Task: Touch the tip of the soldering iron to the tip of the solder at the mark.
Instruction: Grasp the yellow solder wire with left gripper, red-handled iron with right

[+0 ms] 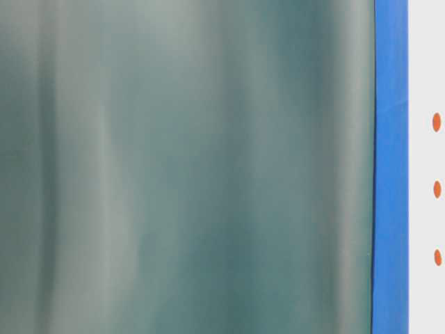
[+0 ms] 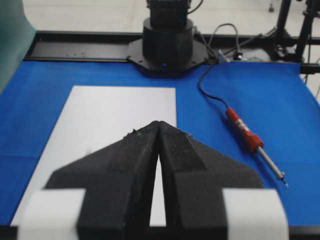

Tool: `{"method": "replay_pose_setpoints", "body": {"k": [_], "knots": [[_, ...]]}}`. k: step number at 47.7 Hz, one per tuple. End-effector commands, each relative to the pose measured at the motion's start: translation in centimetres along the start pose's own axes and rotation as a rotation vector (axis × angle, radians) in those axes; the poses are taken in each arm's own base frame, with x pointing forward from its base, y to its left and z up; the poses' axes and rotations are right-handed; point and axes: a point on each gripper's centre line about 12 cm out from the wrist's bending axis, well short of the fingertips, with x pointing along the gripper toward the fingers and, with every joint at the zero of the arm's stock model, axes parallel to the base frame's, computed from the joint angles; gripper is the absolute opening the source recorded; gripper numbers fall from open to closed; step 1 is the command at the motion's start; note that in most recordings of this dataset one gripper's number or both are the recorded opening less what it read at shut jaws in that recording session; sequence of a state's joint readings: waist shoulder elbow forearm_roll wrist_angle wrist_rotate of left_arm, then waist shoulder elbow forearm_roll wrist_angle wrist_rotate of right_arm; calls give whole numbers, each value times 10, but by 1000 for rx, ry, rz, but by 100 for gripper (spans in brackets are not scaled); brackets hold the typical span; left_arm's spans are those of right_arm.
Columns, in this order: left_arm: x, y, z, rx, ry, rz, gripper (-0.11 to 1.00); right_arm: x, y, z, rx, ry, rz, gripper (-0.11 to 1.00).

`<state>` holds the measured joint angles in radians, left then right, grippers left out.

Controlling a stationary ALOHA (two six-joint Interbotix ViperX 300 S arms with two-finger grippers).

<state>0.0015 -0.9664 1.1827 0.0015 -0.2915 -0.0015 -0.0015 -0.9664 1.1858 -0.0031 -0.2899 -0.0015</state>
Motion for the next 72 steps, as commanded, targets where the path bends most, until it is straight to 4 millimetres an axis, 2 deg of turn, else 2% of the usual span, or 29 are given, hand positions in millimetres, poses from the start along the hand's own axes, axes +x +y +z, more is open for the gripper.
{"method": "replay_pose_setpoints", "body": {"k": [1,6,11,21,33,38,43,50,52,54,63,72], "knots": [[2,-6,4,-13,9,-29,-1,5,1,9,9,-15,4,0],[0,-12,4,-27,13,-58,-1,8,1,6,17,40,5,-6],[0,-21,5,-38,12,-104,-1,10,6,4,24,86,27,-6],[-1,-41,-3,-68,43,-205,-1,9,28,3,36,109,134,-6],[6,-65,-17,-74,83,-303,0,9,57,-15,88,210,257,-1],[11,-73,-27,-70,117,-329,4,9,68,-24,114,258,301,10],[16,-83,-40,-62,163,-363,30,9,79,-35,131,307,341,33],[24,-106,-62,-46,240,-430,74,13,93,-56,133,398,376,77],[25,-112,-69,-38,266,-447,83,15,96,-64,128,428,376,87],[27,-117,-76,-32,294,-459,84,18,97,-71,124,451,374,93],[39,-136,-111,-3,391,-494,81,24,104,-103,120,512,374,89],[47,-143,-151,12,469,-488,80,22,111,-142,150,537,367,90]]}}
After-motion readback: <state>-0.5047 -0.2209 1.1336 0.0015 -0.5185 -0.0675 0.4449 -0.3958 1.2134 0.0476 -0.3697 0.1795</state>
